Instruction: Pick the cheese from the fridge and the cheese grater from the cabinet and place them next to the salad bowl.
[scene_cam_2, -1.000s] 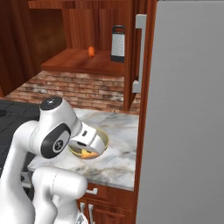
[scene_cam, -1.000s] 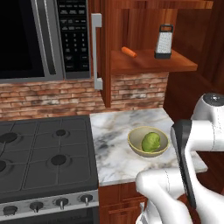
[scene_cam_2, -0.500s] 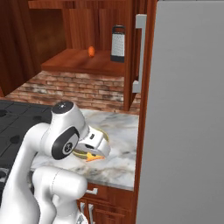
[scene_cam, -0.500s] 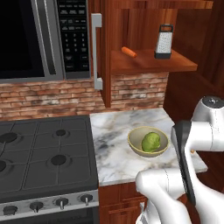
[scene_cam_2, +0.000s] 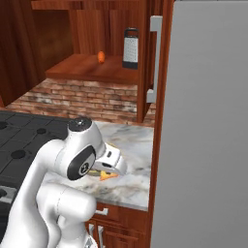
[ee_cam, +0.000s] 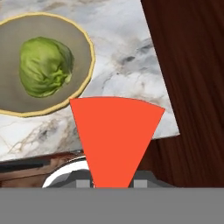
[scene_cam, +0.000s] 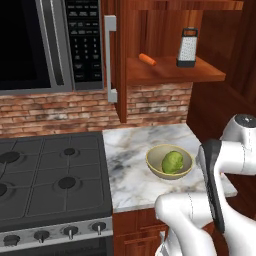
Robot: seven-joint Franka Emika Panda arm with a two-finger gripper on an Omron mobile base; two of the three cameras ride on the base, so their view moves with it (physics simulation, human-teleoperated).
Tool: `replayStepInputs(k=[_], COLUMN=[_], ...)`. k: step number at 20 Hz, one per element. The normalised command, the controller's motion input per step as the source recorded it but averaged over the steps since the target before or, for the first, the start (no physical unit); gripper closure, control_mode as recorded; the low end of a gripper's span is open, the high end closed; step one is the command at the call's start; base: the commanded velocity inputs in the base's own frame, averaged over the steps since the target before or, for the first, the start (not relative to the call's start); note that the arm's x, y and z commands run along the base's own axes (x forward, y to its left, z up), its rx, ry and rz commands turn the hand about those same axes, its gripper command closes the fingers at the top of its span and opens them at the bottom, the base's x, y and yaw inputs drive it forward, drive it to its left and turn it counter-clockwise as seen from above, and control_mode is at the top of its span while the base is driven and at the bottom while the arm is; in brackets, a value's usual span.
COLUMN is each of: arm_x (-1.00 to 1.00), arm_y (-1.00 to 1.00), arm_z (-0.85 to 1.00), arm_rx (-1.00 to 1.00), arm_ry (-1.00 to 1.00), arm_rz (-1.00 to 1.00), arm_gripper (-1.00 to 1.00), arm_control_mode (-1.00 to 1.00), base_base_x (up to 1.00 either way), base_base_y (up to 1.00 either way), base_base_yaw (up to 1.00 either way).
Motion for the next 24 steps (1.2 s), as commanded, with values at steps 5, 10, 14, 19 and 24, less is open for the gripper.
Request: replayStepInputs(k=[5, 10, 14, 19, 24], arm_x=[0.00, 0.00, 0.00, 0.03, 0.07], arm_y=[0.00, 0.00, 0.00, 0.00, 0.00], arm_z=[-0.44, -0.60, -0.61, -0.55, -0.58], arm_rx=[-0.07, -0.08, -0.08, -0.02, 0.00], arm_ry=[-0.18, -0.12, -0.09, -0.09, -0.08], arm_rz=[0.06, 0.01, 0.00, 0.00, 0.04], arm_gripper=[1.00, 1.00, 1.00, 1.00, 1.00], arm_control_mode=[-1.00, -1.00, -1.00, -1.00, -1.00], base_base_x=[0.00, 0.00, 0.00, 0.00, 0.00], base_base_y=[0.00, 0.00, 0.00, 0.00, 0.00], base_base_yaw=[0.00, 0.00, 0.00, 0.00, 0.00])
